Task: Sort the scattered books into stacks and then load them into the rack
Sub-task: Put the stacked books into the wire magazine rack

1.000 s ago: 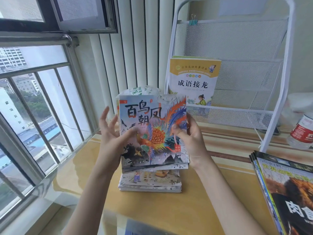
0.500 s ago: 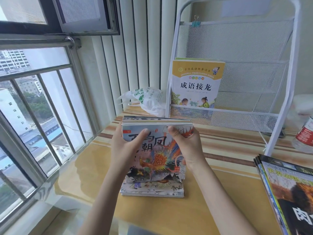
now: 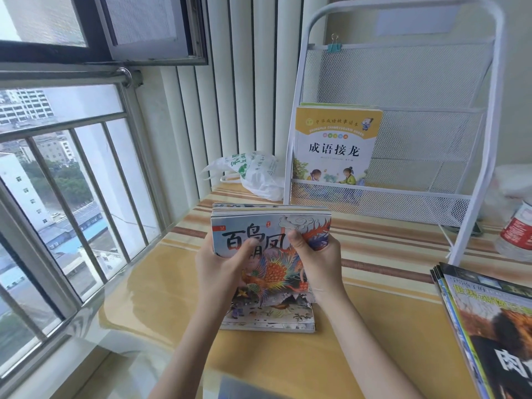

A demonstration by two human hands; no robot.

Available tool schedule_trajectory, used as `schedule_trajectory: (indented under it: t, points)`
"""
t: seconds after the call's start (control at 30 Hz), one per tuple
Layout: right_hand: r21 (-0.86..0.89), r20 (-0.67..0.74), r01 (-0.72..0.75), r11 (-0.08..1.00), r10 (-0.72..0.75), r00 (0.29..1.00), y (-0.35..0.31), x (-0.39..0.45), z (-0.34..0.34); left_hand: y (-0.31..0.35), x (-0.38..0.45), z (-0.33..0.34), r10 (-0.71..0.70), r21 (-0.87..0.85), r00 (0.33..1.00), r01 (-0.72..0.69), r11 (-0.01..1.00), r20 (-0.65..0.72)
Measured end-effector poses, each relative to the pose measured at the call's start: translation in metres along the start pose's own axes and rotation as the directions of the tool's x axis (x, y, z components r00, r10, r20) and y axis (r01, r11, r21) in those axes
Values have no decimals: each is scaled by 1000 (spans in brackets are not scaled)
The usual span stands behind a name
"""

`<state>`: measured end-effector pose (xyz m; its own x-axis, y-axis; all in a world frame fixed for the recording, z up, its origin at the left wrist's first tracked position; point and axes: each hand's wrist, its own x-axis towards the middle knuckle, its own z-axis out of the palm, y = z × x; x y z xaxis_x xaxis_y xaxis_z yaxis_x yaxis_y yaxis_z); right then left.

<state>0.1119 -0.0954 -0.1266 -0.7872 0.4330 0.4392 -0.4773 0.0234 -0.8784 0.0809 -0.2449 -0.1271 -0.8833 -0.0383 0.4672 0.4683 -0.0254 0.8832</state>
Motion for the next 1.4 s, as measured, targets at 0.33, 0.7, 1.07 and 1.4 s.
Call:
schedule_trajectory:
  t: [0.33, 0.7, 1.07, 1.4]
  points:
    - [-17, -86, 152, 988, -153, 985, -66, 51, -5, 62, 60, 35, 183, -42, 981, -181, 983, 67]
    - [-117, -222, 470, 875, -484, 846, -214, 242, -45, 190, 232, 177, 537, -257, 842, -511, 820, 40]
    - [-334, -97, 302, 893, -351, 931, -134, 330, -84, 103, 308, 226, 480, 192, 858, -510, 839, 180]
    - [-328, 42, -13, 945, 28, 999, -111, 331, -94, 84, 305, 213, 578, 363, 765, -644, 673, 284]
